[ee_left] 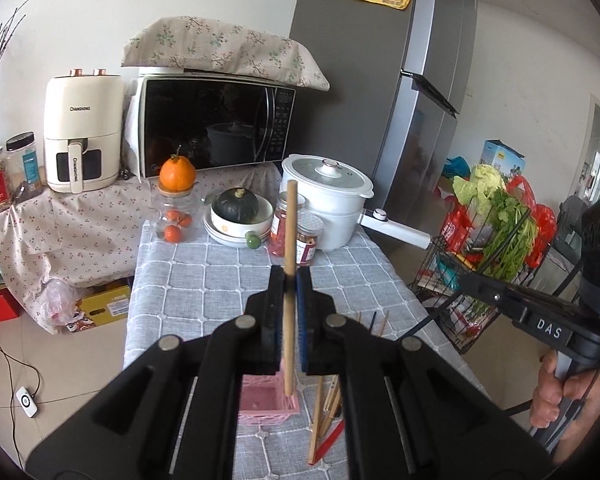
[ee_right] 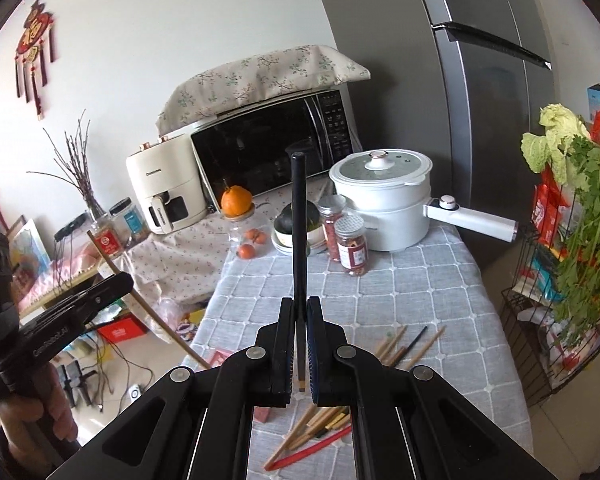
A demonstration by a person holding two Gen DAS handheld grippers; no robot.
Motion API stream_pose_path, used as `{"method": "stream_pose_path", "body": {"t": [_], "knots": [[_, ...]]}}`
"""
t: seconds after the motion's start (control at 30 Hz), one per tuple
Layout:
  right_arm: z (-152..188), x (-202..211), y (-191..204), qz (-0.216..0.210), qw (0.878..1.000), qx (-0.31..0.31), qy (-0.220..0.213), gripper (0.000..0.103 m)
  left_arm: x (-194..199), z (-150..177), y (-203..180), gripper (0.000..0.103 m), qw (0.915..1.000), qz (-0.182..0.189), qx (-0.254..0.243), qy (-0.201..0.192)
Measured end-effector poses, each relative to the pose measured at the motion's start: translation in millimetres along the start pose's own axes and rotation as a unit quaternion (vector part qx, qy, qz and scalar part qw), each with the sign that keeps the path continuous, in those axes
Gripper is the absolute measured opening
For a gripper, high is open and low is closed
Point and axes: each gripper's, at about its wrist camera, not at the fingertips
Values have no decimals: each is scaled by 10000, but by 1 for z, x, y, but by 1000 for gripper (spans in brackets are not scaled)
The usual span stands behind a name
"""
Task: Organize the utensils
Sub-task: 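Carry both chopsticks to the pink basket and drop them in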
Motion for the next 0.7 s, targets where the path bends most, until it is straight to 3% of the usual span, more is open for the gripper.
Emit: {"method": "stream_pose_path", "body": {"t": [0.27, 0.43, 0.7], "knots": [[-5, -24, 28, -415, 9991, -53, 52, 6, -7, -2, 9, 7, 9997, -238, 0, -76], [-1, -49, 42, -561, 9980, -101, 280, 6, -42, 9, 20, 7, 9984, -340, -58, 451], [20, -109, 53, -464, 9925, -47, 1128, 6, -80, 26, 33, 7, 9925, -497, -29, 1117]]}}
Point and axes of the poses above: each gripper's, at about its wrist camera, not at the fingertips, and x roughly against the way its jaws point, y to its left, z to its underside
